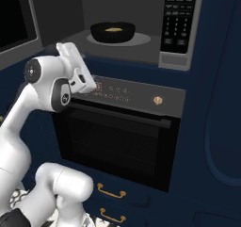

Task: Pick the potato from the sink and place it in the bowl. Then pick the bowl and place it in the microwave. Then close the microwave door and press the start button.

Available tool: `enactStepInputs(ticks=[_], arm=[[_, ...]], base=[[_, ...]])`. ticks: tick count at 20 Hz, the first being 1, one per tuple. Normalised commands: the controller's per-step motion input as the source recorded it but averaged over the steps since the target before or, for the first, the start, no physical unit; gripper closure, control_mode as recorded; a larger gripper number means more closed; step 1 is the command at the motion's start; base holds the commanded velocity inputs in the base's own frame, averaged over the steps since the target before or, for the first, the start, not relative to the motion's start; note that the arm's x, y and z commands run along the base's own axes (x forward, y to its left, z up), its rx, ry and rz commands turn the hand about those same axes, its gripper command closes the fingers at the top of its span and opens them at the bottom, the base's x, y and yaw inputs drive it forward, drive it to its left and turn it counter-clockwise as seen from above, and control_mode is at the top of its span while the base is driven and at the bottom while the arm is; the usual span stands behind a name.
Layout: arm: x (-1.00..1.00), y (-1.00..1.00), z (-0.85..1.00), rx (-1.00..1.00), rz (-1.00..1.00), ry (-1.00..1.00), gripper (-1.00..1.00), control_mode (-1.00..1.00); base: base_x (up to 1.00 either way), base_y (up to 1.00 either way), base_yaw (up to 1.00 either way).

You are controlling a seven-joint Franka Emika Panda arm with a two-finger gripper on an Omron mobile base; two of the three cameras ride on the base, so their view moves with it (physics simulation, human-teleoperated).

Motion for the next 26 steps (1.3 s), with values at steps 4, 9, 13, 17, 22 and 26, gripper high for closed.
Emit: enactStepInputs(ticks=[4,9,13,17,22,26], arm=[[-0.38,0.39,-0.24,-0.28,-0.19,-0.05,-1.00,-1.00],[-0.30,0.41,-0.15,-0.31,-0.26,-0.08,-1.00,-1.00],[-0.28,0.49,-0.11,-0.28,-0.26,-0.13,-1.00,-1.00],[-0.19,0.80,0.00,-0.20,-0.13,-0.14,-1.00,-1.00],[-0.29,0.97,-0.06,-0.09,-0.09,-0.18,-1.00,-1.00],[-0.15,0.99,-0.24,-0.03,-0.08,-0.18,-1.00,-1.00]], base=[[0.00,0.00,0.00],[0.00,0.00,0.00],[0.00,0.00,0.00],[0.00,0.00,0.00],[0.00,0.00,0.00],[0.00,0.00,0.00]])
